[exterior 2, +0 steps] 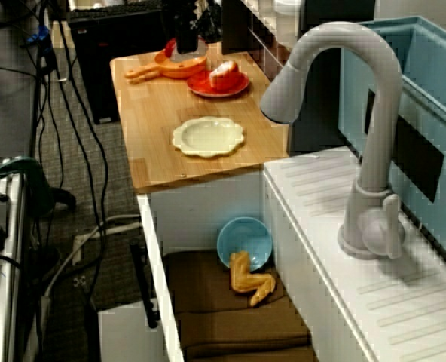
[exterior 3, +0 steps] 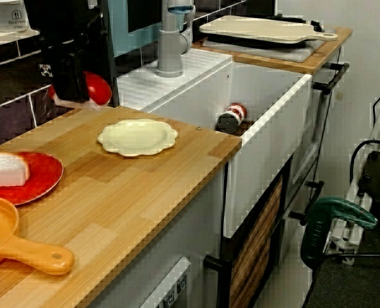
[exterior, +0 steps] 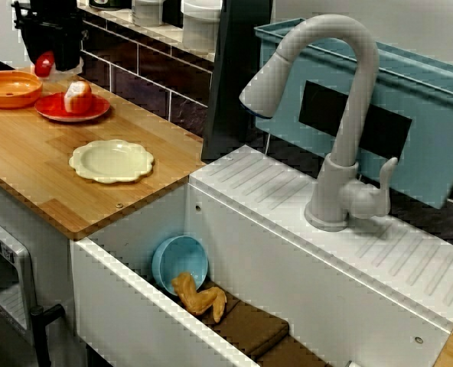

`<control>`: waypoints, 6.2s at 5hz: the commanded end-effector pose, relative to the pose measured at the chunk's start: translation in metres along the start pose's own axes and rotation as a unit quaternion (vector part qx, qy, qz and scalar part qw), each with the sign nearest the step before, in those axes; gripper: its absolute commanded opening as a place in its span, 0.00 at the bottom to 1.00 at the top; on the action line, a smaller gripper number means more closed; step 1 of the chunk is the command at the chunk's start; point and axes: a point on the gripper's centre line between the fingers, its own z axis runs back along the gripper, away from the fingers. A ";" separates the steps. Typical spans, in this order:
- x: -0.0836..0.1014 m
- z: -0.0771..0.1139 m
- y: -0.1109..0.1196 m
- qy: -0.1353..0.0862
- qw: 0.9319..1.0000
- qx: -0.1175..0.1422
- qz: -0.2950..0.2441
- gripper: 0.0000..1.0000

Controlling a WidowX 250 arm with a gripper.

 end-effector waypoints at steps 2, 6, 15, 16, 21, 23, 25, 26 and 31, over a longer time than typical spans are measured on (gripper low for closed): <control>0.008 0.084 -0.024 -0.063 0.998 0.001 -0.025 0.00; 0.011 0.114 -0.070 -0.069 0.994 0.006 -0.079 0.00; -0.026 0.025 -0.102 -0.055 0.992 0.030 -0.109 0.00; -0.029 0.025 -0.095 -0.059 0.992 0.026 -0.106 0.00; -0.032 -0.008 -0.087 -0.055 0.993 0.038 -0.098 0.00; -0.028 -0.028 -0.078 -0.050 0.993 0.054 -0.096 0.00; -0.026 -0.044 -0.071 -0.042 0.993 0.066 -0.091 0.00; -0.027 -0.046 -0.073 -0.041 0.992 0.068 -0.097 0.00; -0.025 -0.071 -0.076 -0.022 0.993 0.079 -0.090 0.00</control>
